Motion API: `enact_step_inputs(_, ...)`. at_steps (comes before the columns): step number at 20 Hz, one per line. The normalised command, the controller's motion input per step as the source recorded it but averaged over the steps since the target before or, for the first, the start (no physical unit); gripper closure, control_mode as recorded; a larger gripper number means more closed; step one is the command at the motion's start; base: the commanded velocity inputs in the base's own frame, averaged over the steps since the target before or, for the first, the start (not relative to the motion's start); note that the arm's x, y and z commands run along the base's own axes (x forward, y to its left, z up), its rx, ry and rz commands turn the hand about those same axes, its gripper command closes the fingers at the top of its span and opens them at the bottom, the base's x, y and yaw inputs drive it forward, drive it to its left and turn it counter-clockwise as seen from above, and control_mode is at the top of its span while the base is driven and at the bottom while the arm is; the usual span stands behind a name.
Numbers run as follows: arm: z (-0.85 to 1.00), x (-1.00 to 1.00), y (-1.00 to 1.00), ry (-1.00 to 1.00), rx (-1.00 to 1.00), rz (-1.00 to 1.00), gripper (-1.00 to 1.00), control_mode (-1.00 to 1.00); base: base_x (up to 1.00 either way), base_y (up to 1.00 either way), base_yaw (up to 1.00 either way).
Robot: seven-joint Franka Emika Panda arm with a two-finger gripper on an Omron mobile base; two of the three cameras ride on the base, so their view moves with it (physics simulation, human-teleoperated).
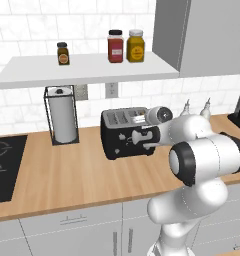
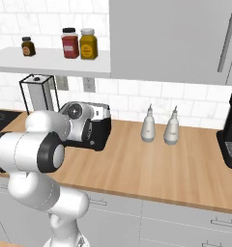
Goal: Start the toaster. Once the lever pops up, take the bread to the plate on the dining counter.
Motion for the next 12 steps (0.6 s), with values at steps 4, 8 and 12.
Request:
enact_step_inputs(4, -0.01, 0.00, 0.00, 0.00, 0.00, 0.00, -1.00, -1.00, 0.00, 0.00, 0.00)
enact_step_inputs(8, 0.00, 0.00, 0.00, 0.00, 0.00, 0.00, -1.00, -1.00, 0.00, 0.00, 0.00)
enact_step_inputs(12, 0.00, 0.00, 0.00, 0.00, 0.00, 0.00, -1.00, -1.00, 0.00, 0.00, 0.00)
